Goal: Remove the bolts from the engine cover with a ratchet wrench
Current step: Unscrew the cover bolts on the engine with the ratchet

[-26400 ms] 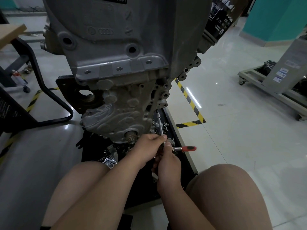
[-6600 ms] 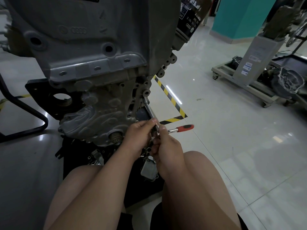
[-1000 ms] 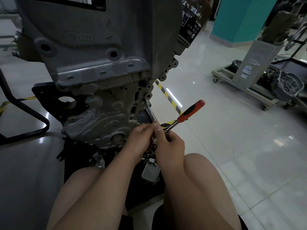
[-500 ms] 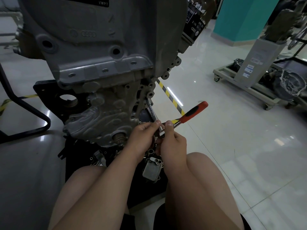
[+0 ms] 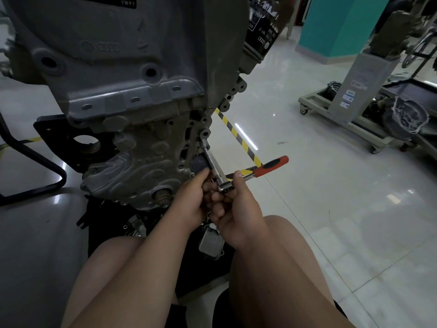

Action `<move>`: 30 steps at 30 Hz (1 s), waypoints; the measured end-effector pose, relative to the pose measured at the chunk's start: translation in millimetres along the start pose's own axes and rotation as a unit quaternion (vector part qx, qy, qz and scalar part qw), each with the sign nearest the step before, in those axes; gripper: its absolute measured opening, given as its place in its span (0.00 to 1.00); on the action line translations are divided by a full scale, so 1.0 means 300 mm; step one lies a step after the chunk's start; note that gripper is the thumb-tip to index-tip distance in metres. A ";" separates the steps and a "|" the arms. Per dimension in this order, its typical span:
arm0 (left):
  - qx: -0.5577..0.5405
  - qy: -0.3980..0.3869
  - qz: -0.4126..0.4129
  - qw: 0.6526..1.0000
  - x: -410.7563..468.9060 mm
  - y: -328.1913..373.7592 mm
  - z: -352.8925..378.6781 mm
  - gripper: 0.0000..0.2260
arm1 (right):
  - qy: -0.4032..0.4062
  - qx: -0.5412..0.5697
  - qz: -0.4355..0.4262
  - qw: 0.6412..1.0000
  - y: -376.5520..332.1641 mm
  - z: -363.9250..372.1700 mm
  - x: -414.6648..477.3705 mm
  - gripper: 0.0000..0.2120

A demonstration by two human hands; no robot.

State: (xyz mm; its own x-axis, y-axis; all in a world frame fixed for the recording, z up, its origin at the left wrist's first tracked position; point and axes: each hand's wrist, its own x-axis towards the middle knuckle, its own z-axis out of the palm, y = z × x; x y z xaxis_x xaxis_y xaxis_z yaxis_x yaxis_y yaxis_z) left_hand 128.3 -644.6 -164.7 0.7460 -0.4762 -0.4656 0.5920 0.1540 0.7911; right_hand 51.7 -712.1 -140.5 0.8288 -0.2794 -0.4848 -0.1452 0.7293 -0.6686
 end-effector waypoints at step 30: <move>-0.027 0.092 0.020 0.995 -0.033 -0.008 -0.081 0.12 | 0.051 -0.239 -0.049 0.968 -0.062 -0.117 -0.025 0.16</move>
State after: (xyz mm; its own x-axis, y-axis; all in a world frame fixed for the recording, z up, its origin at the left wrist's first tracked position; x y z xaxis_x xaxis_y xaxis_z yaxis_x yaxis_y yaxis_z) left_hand 126.7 -619.3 -171.6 0.8094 -0.3033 -0.5029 0.5726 0.2174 0.7905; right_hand 29.1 -745.7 -144.2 0.7969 -0.4114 -0.4424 -0.3218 0.3306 -0.8872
